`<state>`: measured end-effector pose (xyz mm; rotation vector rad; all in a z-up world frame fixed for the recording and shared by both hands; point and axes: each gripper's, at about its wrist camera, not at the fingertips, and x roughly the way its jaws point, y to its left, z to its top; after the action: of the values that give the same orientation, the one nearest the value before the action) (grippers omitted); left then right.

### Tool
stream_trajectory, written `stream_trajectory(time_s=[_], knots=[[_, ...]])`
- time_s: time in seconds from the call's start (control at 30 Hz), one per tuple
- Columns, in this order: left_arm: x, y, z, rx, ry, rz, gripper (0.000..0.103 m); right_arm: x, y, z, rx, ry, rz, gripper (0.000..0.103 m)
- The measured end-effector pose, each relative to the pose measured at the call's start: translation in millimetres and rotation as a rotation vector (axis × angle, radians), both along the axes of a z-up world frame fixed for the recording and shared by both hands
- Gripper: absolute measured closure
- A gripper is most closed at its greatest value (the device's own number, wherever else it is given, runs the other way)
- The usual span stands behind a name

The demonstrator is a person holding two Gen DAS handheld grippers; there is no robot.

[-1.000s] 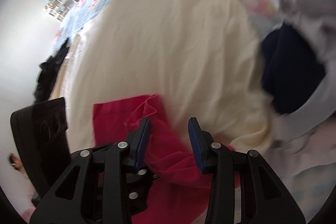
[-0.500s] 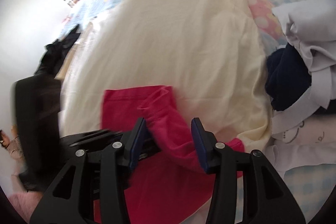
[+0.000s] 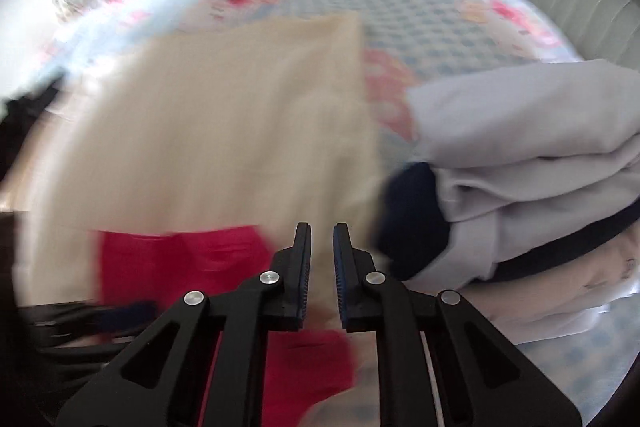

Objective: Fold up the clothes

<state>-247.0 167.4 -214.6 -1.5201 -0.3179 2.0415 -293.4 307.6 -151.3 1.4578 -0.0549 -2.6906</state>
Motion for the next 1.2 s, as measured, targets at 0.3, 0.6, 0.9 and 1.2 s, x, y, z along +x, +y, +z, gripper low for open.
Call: stream_trajectory(time_s=[0.3,0.6,0.9,1.2], knots=[[-10.1,-34.6,6.9,0.092,-0.004,0.083,0.068,2.2,-4.2,-41.0,0.051,-0.123,0.063,0.088],[41.8,-55.1,29.5,0.118,0.024,0.028,0.068,56.0,18.1,12.0,-0.217,-0.012,0.037,0.084],[125.0,-70.1,26.4,0.106,-0.022,-0.054,0.068,185.2,-0.2,-4.1,-0.266,-0.119,0.055,0.078],[180.6,-62.1,14.8,-0.002,-0.053,-0.1,0.067,260.5,-41.7,-41.4,-0.235,-0.227,0.103,0.078]])
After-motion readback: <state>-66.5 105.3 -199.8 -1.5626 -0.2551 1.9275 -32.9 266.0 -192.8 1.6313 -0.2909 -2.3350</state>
